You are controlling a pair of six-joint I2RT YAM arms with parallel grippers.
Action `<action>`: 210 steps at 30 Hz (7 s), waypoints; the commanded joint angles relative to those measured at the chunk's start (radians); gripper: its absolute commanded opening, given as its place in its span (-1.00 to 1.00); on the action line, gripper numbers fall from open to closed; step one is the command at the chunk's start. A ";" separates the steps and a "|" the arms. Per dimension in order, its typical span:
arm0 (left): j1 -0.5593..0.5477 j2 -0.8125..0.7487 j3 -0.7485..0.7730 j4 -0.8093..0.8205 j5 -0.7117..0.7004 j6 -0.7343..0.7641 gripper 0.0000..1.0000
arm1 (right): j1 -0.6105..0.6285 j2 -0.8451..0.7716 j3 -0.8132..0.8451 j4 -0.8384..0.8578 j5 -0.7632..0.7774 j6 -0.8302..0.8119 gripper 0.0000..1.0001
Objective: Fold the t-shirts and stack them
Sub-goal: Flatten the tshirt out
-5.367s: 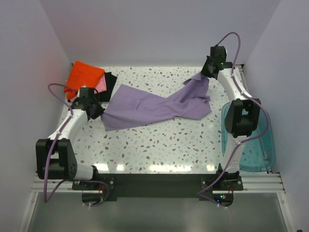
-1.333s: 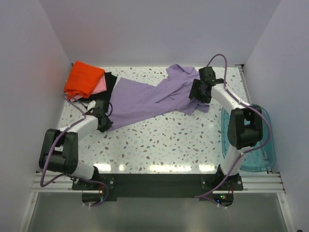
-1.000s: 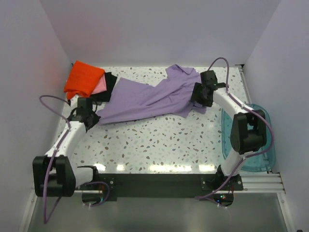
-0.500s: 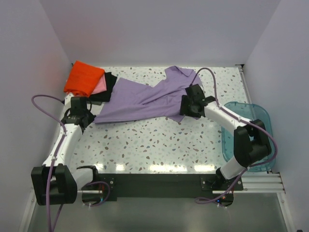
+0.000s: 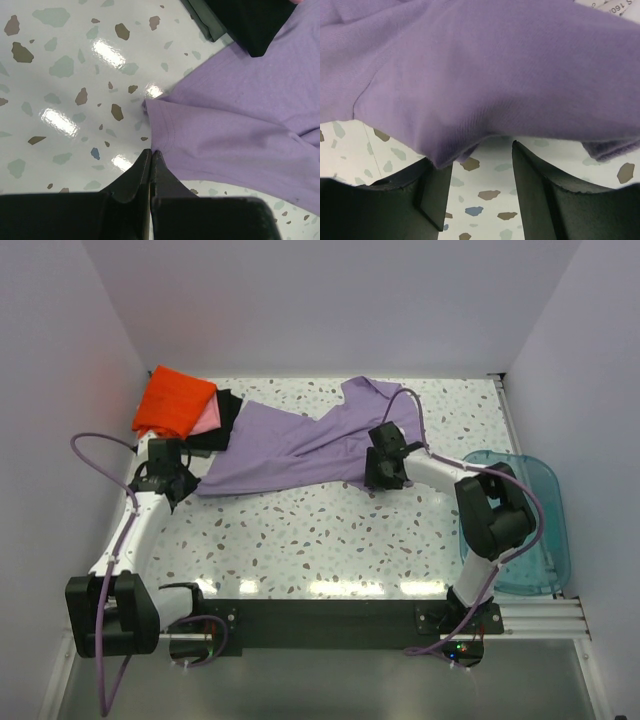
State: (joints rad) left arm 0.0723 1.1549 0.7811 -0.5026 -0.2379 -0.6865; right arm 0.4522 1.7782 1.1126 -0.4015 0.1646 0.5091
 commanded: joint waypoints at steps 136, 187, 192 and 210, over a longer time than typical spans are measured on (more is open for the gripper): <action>0.014 0.040 -0.005 0.124 0.187 0.053 -1.00 | 0.086 -0.484 -0.395 -0.189 0.106 0.402 -0.03; 0.014 -0.207 0.915 -0.166 0.233 0.002 -1.00 | 0.028 -0.683 1.031 -0.633 0.342 -0.101 -1.00; 0.012 -0.120 0.844 -0.009 0.307 -0.034 -1.00 | 0.026 -0.629 0.920 -0.432 0.349 -0.185 -1.00; 0.012 0.814 1.653 0.306 0.597 -0.120 -1.00 | -0.349 0.092 1.460 -0.097 -0.120 -0.037 -1.00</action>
State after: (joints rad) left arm 0.0784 1.9171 2.1712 -0.2565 0.2768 -0.7948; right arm 0.1631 1.9575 2.4916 -0.6617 0.1452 0.3912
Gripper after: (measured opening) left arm 0.020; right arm 0.030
